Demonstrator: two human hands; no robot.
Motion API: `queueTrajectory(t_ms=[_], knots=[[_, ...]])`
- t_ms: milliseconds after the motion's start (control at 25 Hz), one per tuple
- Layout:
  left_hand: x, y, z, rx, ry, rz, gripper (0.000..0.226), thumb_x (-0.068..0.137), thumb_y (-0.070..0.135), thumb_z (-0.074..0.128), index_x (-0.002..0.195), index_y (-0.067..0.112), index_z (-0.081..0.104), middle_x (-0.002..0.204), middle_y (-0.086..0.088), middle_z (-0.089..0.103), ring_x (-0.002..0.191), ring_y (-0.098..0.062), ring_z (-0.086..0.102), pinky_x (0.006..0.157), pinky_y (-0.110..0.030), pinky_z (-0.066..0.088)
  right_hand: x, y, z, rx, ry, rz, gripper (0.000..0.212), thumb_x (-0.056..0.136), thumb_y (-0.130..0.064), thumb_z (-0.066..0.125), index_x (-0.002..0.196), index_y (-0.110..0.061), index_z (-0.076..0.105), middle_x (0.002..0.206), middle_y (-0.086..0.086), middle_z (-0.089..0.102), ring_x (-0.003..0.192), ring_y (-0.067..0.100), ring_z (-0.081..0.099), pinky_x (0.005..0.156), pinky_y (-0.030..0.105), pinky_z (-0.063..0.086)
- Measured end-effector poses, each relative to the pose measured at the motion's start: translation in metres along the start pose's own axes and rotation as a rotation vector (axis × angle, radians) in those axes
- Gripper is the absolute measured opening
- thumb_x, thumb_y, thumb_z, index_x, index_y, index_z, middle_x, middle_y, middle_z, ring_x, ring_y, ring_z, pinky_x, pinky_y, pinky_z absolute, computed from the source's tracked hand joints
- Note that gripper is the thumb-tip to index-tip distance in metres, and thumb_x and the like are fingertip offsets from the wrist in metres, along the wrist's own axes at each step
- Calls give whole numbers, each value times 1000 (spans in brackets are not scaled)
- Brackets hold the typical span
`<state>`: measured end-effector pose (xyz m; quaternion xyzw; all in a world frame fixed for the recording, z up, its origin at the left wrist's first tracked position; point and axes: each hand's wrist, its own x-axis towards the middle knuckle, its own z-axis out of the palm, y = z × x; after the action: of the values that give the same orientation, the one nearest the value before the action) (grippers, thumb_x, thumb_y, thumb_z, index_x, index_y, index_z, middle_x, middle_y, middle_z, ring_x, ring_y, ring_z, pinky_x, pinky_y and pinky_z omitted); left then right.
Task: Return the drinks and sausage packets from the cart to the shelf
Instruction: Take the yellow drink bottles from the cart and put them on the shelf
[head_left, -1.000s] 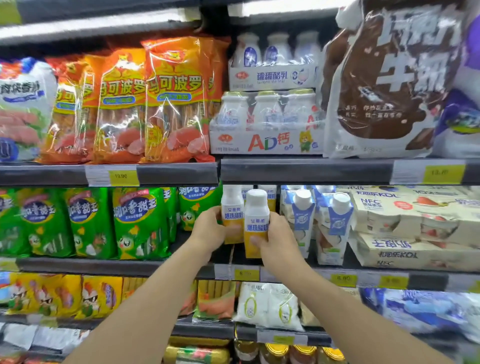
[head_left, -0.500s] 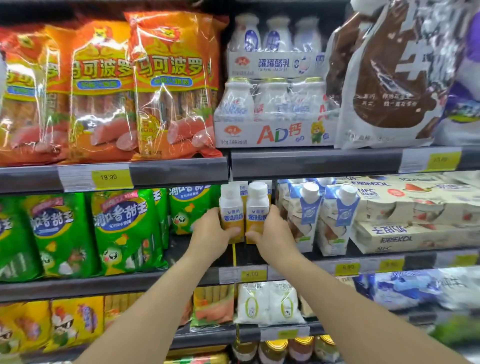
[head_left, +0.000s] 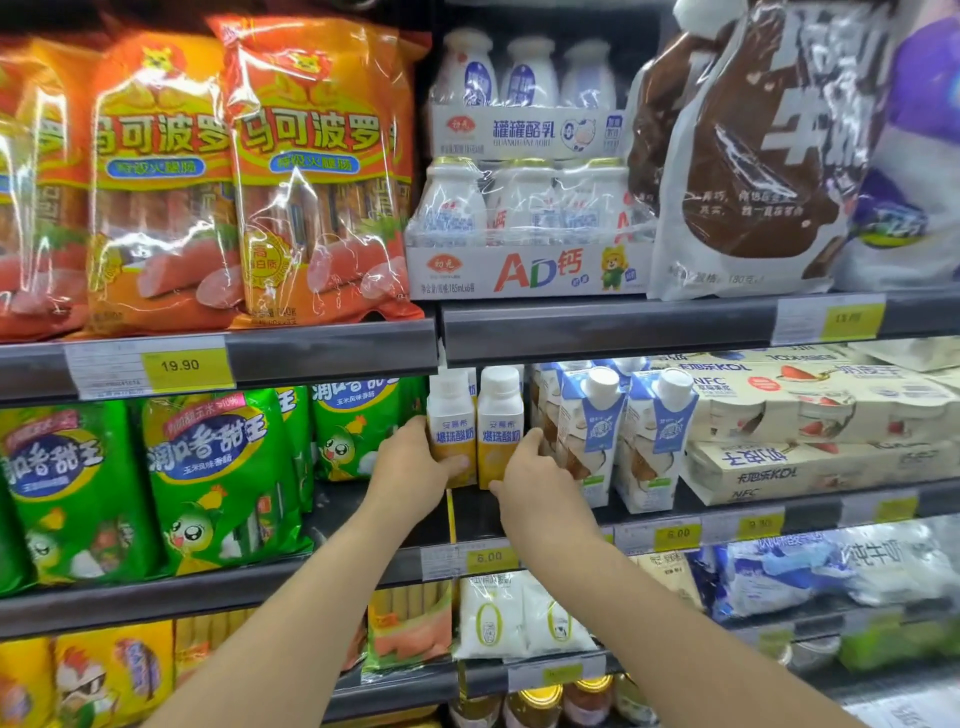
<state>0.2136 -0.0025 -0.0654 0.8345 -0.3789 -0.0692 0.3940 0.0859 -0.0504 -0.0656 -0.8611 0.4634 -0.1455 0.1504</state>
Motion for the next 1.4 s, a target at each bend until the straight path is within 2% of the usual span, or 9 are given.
queueTrajectory(t_ms=[80, 200, 400, 520, 640, 800, 920, 1400], knots=[[1, -2, 1, -8, -4, 6, 47, 82, 25, 75, 125, 16, 58, 121, -3, 67, 111, -21, 59, 83, -27, 39, -11, 2, -3, -15, -36, -11, 78, 100, -34, 50, 154, 0, 6, 128, 17, 62, 115, 33, 62, 89, 40, 52], [3, 0, 2, -20, -4, 9, 47, 82, 25, 76, 124, 16, 58, 120, -2, 67, 112, -21, 59, 83, -27, 40, -21, 0, -6, -68, -76, -64, 80, 101, -41, 45, 155, -1, 3, 132, 18, 59, 116, 32, 61, 90, 39, 50], [6, 6, 10, -45, -4, 24, 45, 82, 23, 76, 123, 15, 59, 121, -3, 67, 112, -22, 60, 85, -28, 42, -9, -5, -6, -24, -114, -11, 88, 99, -40, 49, 155, 3, -4, 142, 20, 50, 125, 32, 55, 96, 41, 49], [10, 10, 13, -48, -4, 10, 45, 82, 24, 76, 123, 14, 59, 121, -3, 67, 113, -22, 60, 85, -29, 41, -5, -2, -7, -8, -114, 5, 88, 99, -38, 49, 154, 4, -5, 141, 21, 51, 124, 33, 56, 96, 42, 50], [12, 11, 16, -58, -10, -5, 45, 81, 23, 76, 122, 15, 59, 121, -4, 67, 113, -23, 60, 90, -34, 46, -9, -3, -5, -8, -128, 4, 90, 98, -40, 50, 155, 2, -8, 144, 19, 49, 123, 32, 56, 95, 42, 49], [13, 9, 16, -85, -24, 7, 47, 81, 22, 77, 124, 15, 59, 120, -3, 67, 114, -23, 61, 96, -38, 48, -12, -6, 3, -3, -174, -1, 96, 96, -43, 53, 155, -2, -13, 155, 20, 34, 128, 36, 52, 97, 44, 47], [14, 10, 10, -65, -53, 25, 45, 83, 21, 75, 125, 15, 59, 122, -3, 67, 114, -22, 60, 94, -35, 45, -9, -7, 0, -20, -166, 0, 95, 97, -43, 51, 154, 0, -11, 151, 20, 41, 128, 35, 52, 97, 45, 48], [8, 11, 9, -9, -29, 15, 46, 85, 25, 73, 127, 16, 58, 125, -4, 65, 117, -23, 58, 95, -36, 45, -4, -7, -7, -100, -131, 2, 93, 97, -43, 51, 154, 2, -7, 142, 19, 53, 123, 32, 57, 94, 45, 50]])
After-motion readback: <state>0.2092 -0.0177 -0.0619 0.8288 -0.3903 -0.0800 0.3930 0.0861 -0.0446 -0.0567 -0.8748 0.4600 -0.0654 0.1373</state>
